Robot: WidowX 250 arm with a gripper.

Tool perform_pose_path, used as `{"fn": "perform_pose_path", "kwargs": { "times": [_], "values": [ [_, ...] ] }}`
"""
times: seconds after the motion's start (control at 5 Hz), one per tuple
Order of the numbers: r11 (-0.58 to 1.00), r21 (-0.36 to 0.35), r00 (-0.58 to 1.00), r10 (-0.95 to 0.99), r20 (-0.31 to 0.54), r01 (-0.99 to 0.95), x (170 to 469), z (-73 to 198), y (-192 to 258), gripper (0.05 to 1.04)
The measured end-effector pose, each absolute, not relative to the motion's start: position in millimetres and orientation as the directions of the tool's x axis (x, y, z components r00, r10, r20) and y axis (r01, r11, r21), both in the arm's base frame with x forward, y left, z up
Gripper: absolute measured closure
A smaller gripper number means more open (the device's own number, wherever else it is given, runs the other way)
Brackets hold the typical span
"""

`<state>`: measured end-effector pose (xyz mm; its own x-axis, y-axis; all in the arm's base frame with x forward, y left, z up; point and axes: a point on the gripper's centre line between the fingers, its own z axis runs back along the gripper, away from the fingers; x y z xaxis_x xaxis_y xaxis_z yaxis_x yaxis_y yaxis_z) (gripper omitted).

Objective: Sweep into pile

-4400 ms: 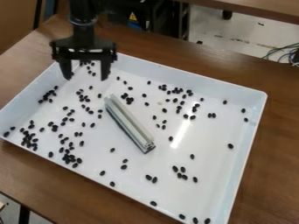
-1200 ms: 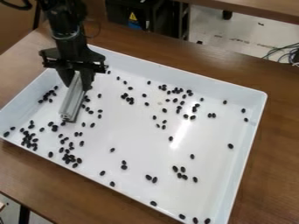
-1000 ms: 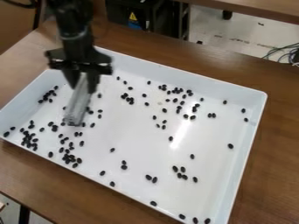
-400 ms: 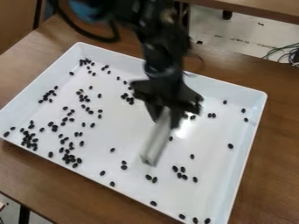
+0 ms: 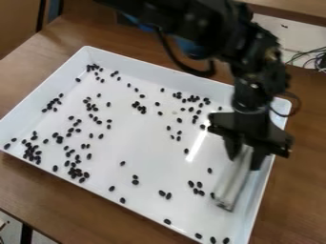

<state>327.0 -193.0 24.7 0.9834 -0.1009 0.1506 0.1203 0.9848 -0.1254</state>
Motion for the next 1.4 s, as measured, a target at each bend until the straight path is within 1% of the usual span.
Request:
{"fn": "perform_pose_path", "kwargs": {
  "times": [0.2,0.4,0.6,0.8,1.0,1.2,1.4],
  "values": [
    [0.988,-0.109,0.988,-0.100,0.114,0.112,337,15,-201,0.731],
    [0.992,-0.107,0.995,-0.060,0.074,0.068,351,10,-197,0.731],
    [0.998,-0.042,0.997,0.053,0.049,-0.051,363,5,-164,0.731],
    [0.993,0.019,0.992,0.115,0.058,-0.116,363,0,-138,0.731],
    [0.973,0.080,0.976,0.215,0.045,-0.218,364,-5,-83,0.731],
    [0.953,0.120,0.960,0.276,0.040,-0.279,365,-9,-40,0.731],
    [0.932,0.132,0.941,0.333,0.056,-0.337,366,-13,4,0.731]
  ]
}}
